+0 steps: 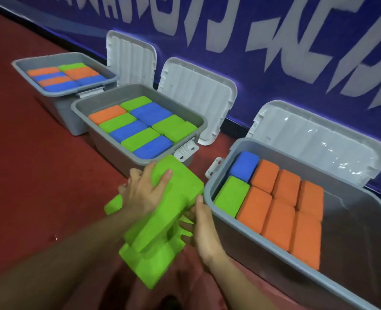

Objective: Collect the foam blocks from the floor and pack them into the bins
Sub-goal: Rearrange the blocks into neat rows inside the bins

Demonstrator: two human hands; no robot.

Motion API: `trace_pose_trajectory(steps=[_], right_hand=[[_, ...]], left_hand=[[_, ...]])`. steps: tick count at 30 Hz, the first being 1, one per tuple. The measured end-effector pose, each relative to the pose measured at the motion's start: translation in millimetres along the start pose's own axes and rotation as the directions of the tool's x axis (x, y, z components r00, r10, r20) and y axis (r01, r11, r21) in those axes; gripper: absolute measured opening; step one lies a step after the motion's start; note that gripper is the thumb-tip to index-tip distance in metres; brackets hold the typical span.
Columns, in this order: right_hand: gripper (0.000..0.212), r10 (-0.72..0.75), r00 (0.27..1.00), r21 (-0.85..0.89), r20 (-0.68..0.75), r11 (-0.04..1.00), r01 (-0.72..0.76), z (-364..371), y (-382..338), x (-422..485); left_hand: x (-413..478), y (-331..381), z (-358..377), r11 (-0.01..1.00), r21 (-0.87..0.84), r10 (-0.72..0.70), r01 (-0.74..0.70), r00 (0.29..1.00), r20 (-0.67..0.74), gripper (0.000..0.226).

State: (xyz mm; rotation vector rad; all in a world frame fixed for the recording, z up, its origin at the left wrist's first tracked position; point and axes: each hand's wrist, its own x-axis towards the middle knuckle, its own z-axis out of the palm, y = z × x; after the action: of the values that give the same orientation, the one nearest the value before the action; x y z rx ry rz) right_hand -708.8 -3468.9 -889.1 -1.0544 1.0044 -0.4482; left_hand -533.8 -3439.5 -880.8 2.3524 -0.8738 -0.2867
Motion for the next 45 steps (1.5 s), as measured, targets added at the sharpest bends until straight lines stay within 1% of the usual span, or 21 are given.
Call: trace_pose_trajectory(steps=[3, 5, 7, 10, 11, 15, 18, 21, 23, 24, 26, 28, 29, 32, 34, 35, 37, 39, 41, 43, 45], right_hand=[[0.045, 0.014, 0.999, -0.004, 0.032, 1.0, -0.014, 2, -19, -8], [0.031, 0.036, 0.998, 0.032, 0.046, 0.999, -0.037, 5, -24, -11], [0.038, 0.024, 0.999, 0.057, 0.038, 0.998, -0.026, 6, -24, -12], [0.064, -0.033, 0.999, 0.1, 0.004, 0.994, 0.032, 1, -26, -8], [0.068, -0.06, 0.998, 0.104, -0.001, 0.993, 0.06, -1, -29, -5], [0.054, -0.208, 0.975, 0.13, -0.078, 0.968, 0.216, -24, -60, 2], [0.02, -0.329, 0.92, 0.207, -0.213, 0.905, 0.371, -54, -98, -6], [0.014, -0.409, 0.848, 0.185, -0.337, 0.854, 0.486, -94, -134, -22], [0.007, -0.481, 0.766, 0.11, -0.427, 0.813, 0.572, -128, -151, -38], [0.01, -0.508, 0.728, 0.048, -0.46, 0.805, 0.591, -144, -159, -48], [0.033, -0.548, 0.67, -0.033, -0.5, 0.786, 0.618, -181, -176, -73], [0.055, -0.561, 0.644, -0.121, -0.519, 0.795, 0.595, -217, -183, -95], [0.058, -0.571, 0.636, -0.201, -0.519, 0.805, 0.559, -232, -184, -105], [0.058, -0.596, 0.581, -0.411, -0.555, 0.803, 0.432, -271, -181, -124], [0.054, -0.587, 0.544, -0.441, -0.599, 0.809, 0.388, -294, -176, -127], [0.053, -0.57, 0.549, -0.431, -0.612, 0.822, 0.374, -304, -172, -126], [0.061, -0.539, 0.581, -0.42, -0.61, 0.841, 0.34, -322, -164, -121], [0.07, -0.497, 0.598, -0.417, -0.628, 0.865, 0.28, -340, -153, -110], [0.056, -0.442, 0.601, -0.383, -0.665, 0.894, 0.234, -355, -142, -95], [0.044, -0.363, 0.623, -0.32, -0.693, 0.929, 0.185, -368, -129, -74], [0.047, -0.313, 0.623, -0.306, -0.717, 0.944, 0.122, -379, -112, -48]], left_hand=[[17, 27, -11, 0.99, 0.139, 0.053, -0.04, 0.994, -0.091, 0.093], [16, 39, -11, 0.982, 0.186, 0.062, -0.042, 0.993, -0.1, 0.086], [13, 40, -11, 0.981, 0.188, 0.067, -0.048, 0.993, -0.094, 0.087], [16, 45, -16, 0.982, 0.165, 0.11, -0.088, 0.985, -0.132, 0.091], [17, 51, -18, 0.982, 0.152, 0.134, -0.111, 0.979, -0.153, 0.09], [23, 92, -20, 0.98, 0.053, 0.199, -0.192, 0.955, -0.22, 0.092], [20, 147, -19, 0.96, -0.11, 0.232, -0.259, 0.949, -0.212, 0.098], [5, 217, -12, 0.892, -0.239, 0.347, -0.384, 0.92, -0.184, 0.095], [-7, 266, -5, 0.823, -0.361, 0.413, -0.439, 0.898, -0.149, 0.093], [-15, 288, -2, 0.782, -0.426, 0.449, -0.455, 0.885, -0.122, 0.093], [-33, 331, 9, 0.698, -0.528, 0.533, -0.483, 0.844, -0.066, 0.091], [-51, 362, 27, 0.629, -0.615, 0.607, -0.475, 0.795, 0.007, 0.09], [-59, 372, 38, 0.59, -0.666, 0.645, -0.457, 0.762, 0.048, 0.089], [-82, 399, 76, 0.504, -0.785, 0.747, -0.36, 0.639, 0.186, 0.086], [-95, 415, 100, 0.485, -0.826, 0.78, -0.286, 0.57, 0.26, 0.087], [-101, 421, 113, 0.484, -0.835, 0.789, -0.26, 0.543, 0.288, 0.09], [-107, 423, 138, 0.512, -0.826, 0.788, -0.236, 0.512, 0.343, 0.091], [-108, 421, 165, 0.573, -0.792, 0.765, -0.213, 0.485, 0.423, 0.085], [-106, 417, 188, 0.64, -0.73, 0.743, -0.241, 0.435, 0.508, 0.07], [-102, 412, 209, 0.701, -0.634, 0.71, -0.327, 0.405, 0.576, 0.061], [-97, 405, 229, 0.725, -0.564, 0.689, -0.396, 0.4, 0.605, 0.059]])
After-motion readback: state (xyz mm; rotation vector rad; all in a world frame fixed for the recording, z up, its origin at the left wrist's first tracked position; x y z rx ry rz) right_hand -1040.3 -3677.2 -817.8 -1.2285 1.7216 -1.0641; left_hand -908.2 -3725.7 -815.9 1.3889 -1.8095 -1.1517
